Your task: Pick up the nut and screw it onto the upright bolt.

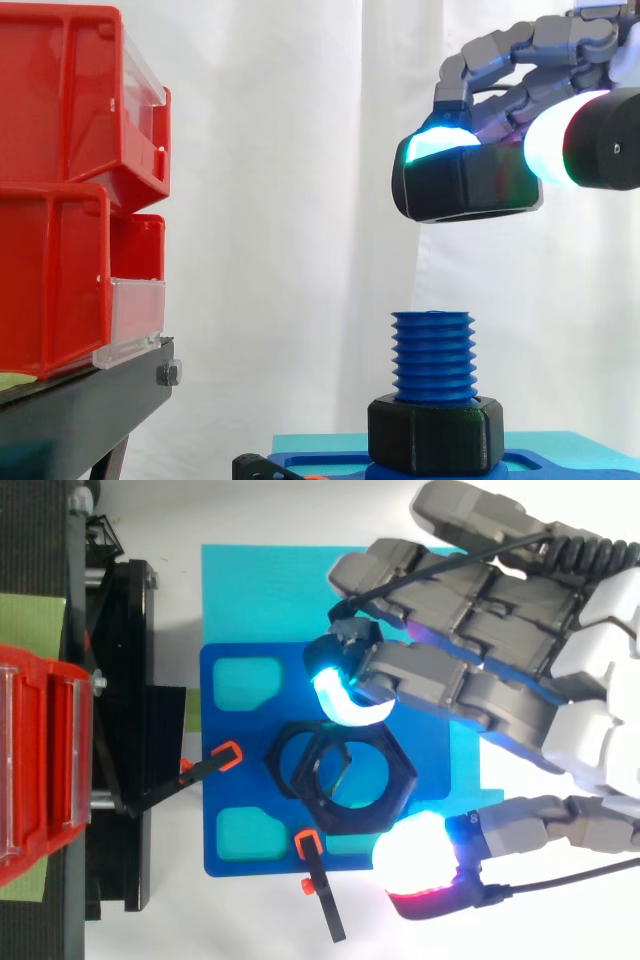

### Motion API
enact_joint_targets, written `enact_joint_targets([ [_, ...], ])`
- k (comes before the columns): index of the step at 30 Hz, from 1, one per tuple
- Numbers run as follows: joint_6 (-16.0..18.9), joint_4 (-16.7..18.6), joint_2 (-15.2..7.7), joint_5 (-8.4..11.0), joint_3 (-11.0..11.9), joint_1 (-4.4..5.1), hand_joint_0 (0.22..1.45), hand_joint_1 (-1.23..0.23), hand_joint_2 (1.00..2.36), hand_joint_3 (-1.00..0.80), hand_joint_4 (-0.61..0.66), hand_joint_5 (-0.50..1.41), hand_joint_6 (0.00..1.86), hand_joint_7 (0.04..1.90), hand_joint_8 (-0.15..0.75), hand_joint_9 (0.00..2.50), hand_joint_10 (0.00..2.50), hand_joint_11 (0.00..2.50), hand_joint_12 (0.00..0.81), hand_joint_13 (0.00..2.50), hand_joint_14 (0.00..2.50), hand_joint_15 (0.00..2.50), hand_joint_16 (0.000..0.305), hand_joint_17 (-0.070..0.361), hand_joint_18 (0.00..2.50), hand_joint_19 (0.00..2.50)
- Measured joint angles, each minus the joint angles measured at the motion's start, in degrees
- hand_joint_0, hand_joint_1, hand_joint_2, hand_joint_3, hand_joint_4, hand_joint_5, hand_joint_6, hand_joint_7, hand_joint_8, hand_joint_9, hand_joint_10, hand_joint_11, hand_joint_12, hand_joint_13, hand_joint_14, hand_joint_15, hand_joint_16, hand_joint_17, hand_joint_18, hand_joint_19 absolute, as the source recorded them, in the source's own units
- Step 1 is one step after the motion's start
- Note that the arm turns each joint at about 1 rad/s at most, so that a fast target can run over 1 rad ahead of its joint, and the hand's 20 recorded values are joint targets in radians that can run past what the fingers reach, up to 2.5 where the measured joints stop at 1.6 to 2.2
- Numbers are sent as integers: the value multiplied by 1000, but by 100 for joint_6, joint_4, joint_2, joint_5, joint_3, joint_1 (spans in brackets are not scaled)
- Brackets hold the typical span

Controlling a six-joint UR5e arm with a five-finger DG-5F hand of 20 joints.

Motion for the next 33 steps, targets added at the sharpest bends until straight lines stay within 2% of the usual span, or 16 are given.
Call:
enact_joint_targets([
  [11, 75, 120, -180, -195, -1, -111, 506, -606, 1000, -500, 306, -173, 558, 1109, 274, 532, 0, 0, 292, 616, 0, 0, 33, 75, 395, 17],
  [24, 87, 390, -310, -266, -1, -135, 506, -607, 1000, -500, 304, -172, 556, 1108, 274, 531, 0, 0, 291, 621, 0, 0, 34, 76, 402, 17],
  [33, 86, 421, -358, -327, -2, -161, 506, -607, 1000, -500, 307, -172, 557, 1106, 275, 530, 0, 0, 290, 622, 0, 0, 34, 76, 405, 21],
])
